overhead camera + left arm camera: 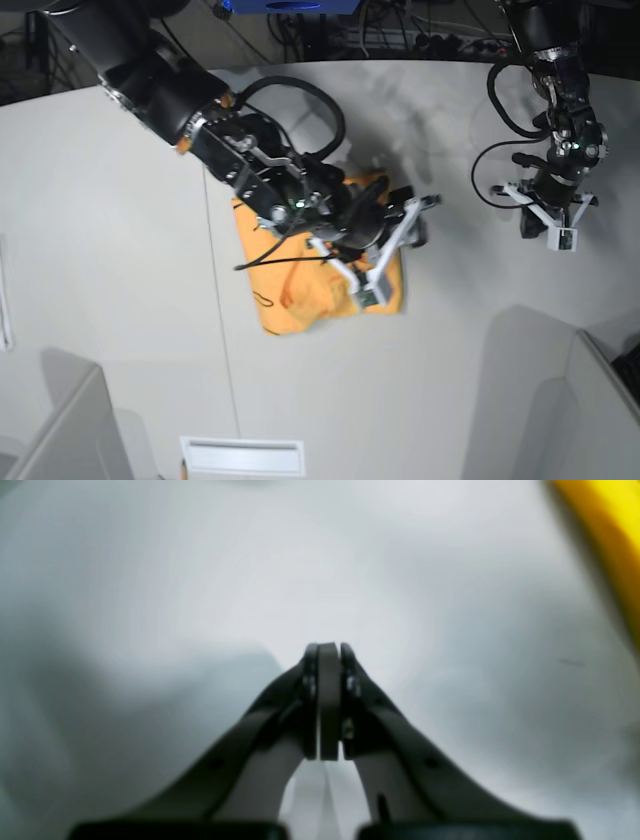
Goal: Fold the T-shirt properly
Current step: 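Lift the folded bundle edge with the right gripper and fold it over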
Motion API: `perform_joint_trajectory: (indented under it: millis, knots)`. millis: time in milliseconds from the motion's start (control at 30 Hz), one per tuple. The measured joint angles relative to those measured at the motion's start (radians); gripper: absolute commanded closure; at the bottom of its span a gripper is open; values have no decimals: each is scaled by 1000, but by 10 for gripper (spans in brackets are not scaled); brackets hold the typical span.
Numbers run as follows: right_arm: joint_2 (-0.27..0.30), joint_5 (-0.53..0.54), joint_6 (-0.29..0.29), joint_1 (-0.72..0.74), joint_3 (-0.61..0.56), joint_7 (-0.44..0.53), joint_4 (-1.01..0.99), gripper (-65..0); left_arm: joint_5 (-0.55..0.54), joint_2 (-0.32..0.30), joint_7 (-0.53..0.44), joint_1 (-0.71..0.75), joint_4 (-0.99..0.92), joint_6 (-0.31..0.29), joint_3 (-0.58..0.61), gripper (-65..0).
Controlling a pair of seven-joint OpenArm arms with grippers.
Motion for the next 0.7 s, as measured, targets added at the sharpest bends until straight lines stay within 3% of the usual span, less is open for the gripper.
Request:
perform_joint_trajectory:
  millis: [100,200,267,400,500,700]
  knots:
    - [87,-18,-32,-34,142,3,55,0,-4,3,0,5,1,-6,-72,0]
    - [128,-15,-31,-62,246,5,42,0,-3,10,1,11,0,-117,-150,0]
    - [140,-13,-29,-67,282,3,4,0,-3,9,0,9,0,-138,-193,0]
    - [169,-13,-20,-61,302,23,-115,0,0,10,1,13,0,-145,-201,0]
    - [161,-5,30,-50,302,78,-197,0,0,14,0,11,3,-146,-196,0]
    - [163,-10,27,-53,296,102,-271,0,0,13,1,35,3,-146,-198,0]
